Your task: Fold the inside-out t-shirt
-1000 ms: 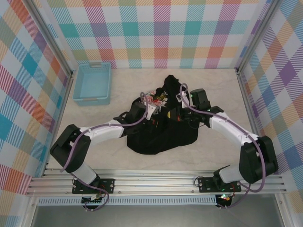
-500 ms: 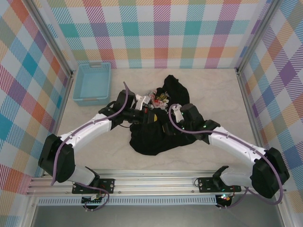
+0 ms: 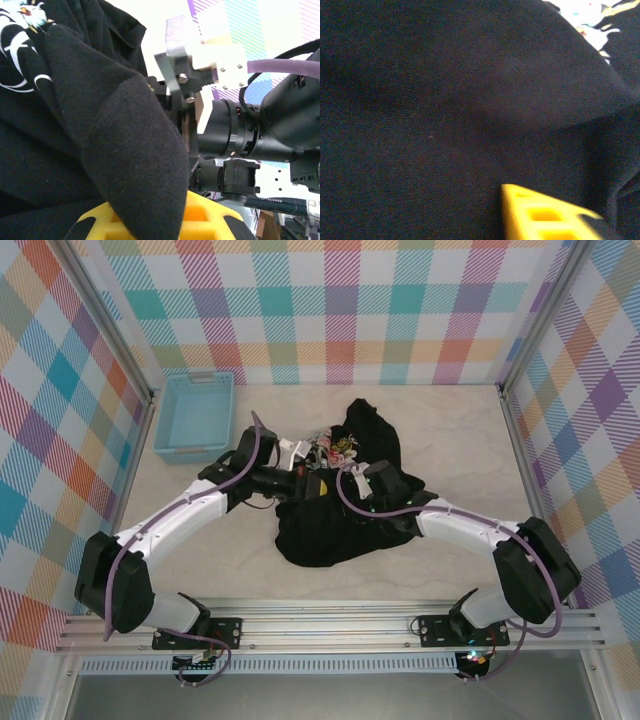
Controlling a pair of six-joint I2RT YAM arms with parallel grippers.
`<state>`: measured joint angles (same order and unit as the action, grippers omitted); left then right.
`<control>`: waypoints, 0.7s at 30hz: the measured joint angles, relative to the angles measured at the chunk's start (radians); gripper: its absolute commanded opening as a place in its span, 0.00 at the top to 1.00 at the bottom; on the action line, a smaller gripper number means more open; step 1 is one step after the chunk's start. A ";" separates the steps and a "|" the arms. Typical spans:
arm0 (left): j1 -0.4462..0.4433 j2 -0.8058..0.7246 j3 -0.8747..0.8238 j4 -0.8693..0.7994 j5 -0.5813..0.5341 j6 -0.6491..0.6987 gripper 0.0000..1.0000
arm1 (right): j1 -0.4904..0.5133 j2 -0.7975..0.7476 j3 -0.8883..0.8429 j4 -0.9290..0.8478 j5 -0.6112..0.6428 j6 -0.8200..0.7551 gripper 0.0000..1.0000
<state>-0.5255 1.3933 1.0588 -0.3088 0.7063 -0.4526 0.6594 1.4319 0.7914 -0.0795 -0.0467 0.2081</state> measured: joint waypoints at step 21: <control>0.023 -0.028 -0.051 -0.079 -0.634 0.132 0.43 | -0.163 -0.182 -0.077 0.344 -0.859 0.200 1.00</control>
<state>-0.5026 1.3655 1.0080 -0.3882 0.0719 -0.3206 0.4965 1.2503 0.7143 0.2649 -0.9058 0.4076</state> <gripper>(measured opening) 0.524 0.061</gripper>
